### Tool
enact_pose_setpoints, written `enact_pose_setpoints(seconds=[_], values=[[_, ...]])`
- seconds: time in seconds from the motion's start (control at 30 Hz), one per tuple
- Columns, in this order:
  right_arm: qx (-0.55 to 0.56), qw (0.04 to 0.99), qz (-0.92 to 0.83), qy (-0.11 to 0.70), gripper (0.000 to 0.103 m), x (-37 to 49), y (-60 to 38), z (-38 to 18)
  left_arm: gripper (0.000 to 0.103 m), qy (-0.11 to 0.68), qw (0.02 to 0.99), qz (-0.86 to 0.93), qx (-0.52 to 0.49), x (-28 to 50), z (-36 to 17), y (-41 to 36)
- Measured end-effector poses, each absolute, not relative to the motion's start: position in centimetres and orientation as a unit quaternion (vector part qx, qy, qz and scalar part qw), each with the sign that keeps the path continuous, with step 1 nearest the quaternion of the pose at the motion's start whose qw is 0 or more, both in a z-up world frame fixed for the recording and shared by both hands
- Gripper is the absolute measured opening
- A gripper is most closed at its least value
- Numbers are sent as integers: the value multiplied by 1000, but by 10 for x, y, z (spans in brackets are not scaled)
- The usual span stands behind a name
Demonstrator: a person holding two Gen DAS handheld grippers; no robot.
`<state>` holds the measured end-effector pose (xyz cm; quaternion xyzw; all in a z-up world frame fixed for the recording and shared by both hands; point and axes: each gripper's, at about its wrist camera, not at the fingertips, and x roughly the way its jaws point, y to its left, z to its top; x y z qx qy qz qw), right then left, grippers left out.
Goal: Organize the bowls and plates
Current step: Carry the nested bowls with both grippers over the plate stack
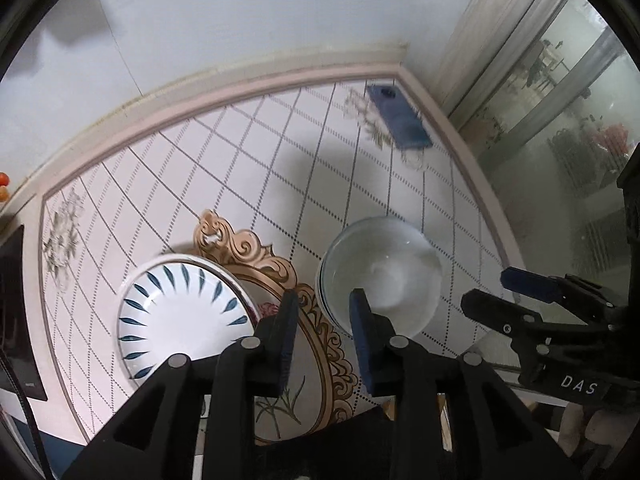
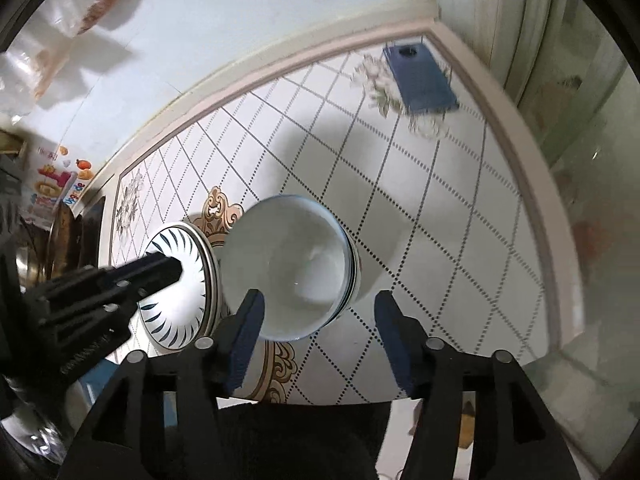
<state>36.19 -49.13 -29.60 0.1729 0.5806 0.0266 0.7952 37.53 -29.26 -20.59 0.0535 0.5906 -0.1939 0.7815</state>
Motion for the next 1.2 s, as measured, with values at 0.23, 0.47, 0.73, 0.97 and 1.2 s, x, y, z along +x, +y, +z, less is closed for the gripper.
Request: enact_pose_setpoints(seconds=[0.23,0.47,0.73,0.97,1.2], values=[[155,814,17,560,87,341,-489,-254,70,574,793,-204,32,368,-179,-283],[161,820,15,548,91,332,-495,-234,73,569,796,-206,11,367,-167,-277],[177,819,17,546,92,341,-503,-240,73,581,791,-194,1,380,-183,-279],[244,782,41,572,93,363,-521,-303,73,636,750,-176,-36,417,-244,-281],[349,720,83,594,93,381,-532,-388,72,697,696,-160,-59,451,-310,-289]])
